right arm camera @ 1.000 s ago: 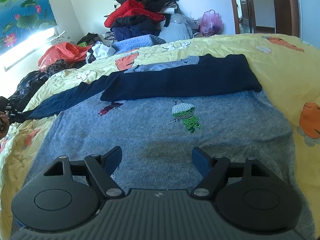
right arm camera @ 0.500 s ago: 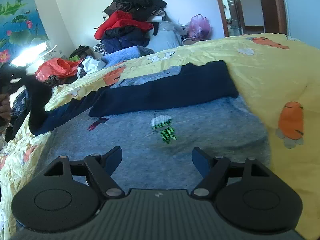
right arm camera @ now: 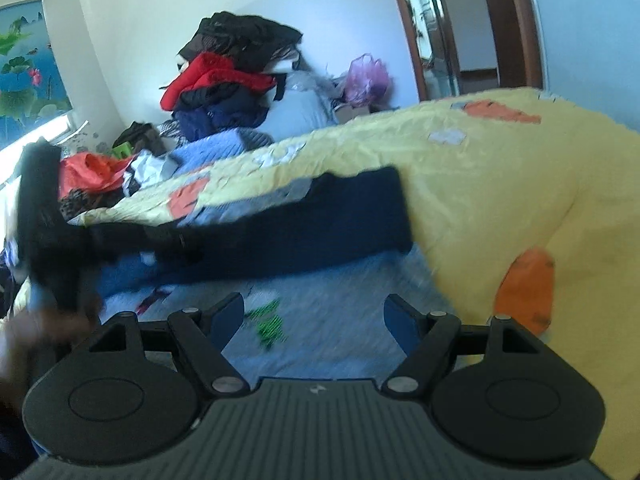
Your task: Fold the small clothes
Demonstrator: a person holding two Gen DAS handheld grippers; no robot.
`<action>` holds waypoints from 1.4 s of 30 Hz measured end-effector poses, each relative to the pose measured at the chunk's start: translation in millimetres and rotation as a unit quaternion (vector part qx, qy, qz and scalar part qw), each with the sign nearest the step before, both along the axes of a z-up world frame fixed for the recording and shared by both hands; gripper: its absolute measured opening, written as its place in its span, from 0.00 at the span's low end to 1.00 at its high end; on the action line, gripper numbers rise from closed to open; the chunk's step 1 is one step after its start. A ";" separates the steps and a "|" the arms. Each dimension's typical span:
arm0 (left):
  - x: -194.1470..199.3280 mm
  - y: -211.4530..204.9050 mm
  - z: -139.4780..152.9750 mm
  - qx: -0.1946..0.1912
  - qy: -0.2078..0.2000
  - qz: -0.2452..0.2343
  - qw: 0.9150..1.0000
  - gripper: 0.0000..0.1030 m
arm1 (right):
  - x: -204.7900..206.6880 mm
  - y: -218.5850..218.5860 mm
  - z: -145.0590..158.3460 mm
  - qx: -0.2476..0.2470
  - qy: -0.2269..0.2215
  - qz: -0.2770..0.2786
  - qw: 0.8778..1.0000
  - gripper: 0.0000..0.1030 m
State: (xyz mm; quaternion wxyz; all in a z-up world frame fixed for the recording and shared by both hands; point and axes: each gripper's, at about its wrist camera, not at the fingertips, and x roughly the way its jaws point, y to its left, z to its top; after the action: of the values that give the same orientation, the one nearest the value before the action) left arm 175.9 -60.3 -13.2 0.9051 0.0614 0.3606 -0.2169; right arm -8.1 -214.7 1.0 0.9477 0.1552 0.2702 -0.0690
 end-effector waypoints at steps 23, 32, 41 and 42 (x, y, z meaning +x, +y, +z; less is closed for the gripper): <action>-72.5 141.7 25.1 -0.004 -0.017 0.174 0.985 0.93 | 144.9 86.3 -9.0 0.015 0.042 0.187 0.981 0.76; -76.9 147.5 19.1 0.002 -0.012 0.182 0.983 0.93 | 164.5 136.5 -16.7 -0.223 0.022 0.122 0.967 0.77; -73.7 154.1 16.7 -0.007 -0.006 0.189 0.982 0.93 | 155.7 -0.5 -15.7 0.127 0.024 0.038 0.991 0.81; -72.9 153.1 16.5 -0.011 -0.004 0.188 0.982 0.93 | 157.9 -5.5 -18.9 0.153 0.023 0.050 0.987 0.81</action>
State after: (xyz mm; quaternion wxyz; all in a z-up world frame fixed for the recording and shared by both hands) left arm 103.0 92.7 3.4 0.9318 -0.0166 0.3595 -0.0466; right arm 149.8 -220.1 -17.9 0.9087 0.2827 0.3066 0.0166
